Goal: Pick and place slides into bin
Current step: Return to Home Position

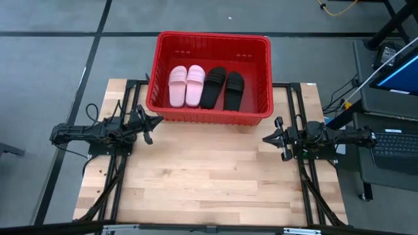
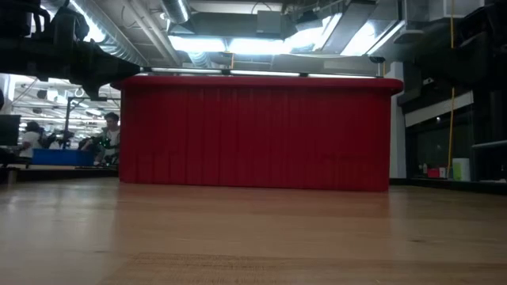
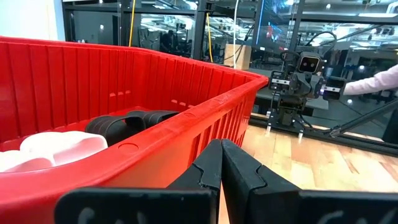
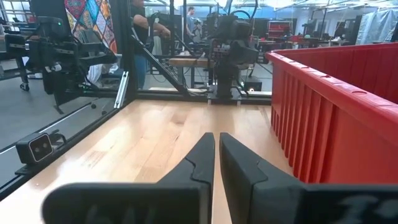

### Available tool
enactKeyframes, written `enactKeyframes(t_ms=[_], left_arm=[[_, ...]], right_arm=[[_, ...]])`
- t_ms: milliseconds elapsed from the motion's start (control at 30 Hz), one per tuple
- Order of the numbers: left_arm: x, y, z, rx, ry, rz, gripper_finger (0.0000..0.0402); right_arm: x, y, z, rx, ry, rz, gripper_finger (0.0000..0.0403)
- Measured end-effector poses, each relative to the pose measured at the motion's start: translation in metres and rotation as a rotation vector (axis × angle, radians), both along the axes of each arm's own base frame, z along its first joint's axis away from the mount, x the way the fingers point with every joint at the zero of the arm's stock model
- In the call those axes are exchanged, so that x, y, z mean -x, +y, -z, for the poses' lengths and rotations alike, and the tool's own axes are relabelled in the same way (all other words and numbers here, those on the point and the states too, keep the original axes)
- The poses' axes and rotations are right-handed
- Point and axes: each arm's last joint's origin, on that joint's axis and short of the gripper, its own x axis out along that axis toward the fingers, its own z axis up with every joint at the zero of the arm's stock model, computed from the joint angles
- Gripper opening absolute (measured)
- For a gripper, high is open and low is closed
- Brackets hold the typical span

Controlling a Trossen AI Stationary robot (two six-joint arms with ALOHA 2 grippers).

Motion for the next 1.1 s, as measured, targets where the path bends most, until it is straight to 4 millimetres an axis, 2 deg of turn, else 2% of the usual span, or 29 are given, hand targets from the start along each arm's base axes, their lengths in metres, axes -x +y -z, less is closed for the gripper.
enactKeyframes(t_ms=[1100], left_arm=[[0.0000, 0.0000, 0.0000, 0.000, 0.000, -0.001, 0.0002]], right_arm=[[0.0000, 0.0000, 0.0000, 0.001, 0.000, 0.001, 0.0028]])
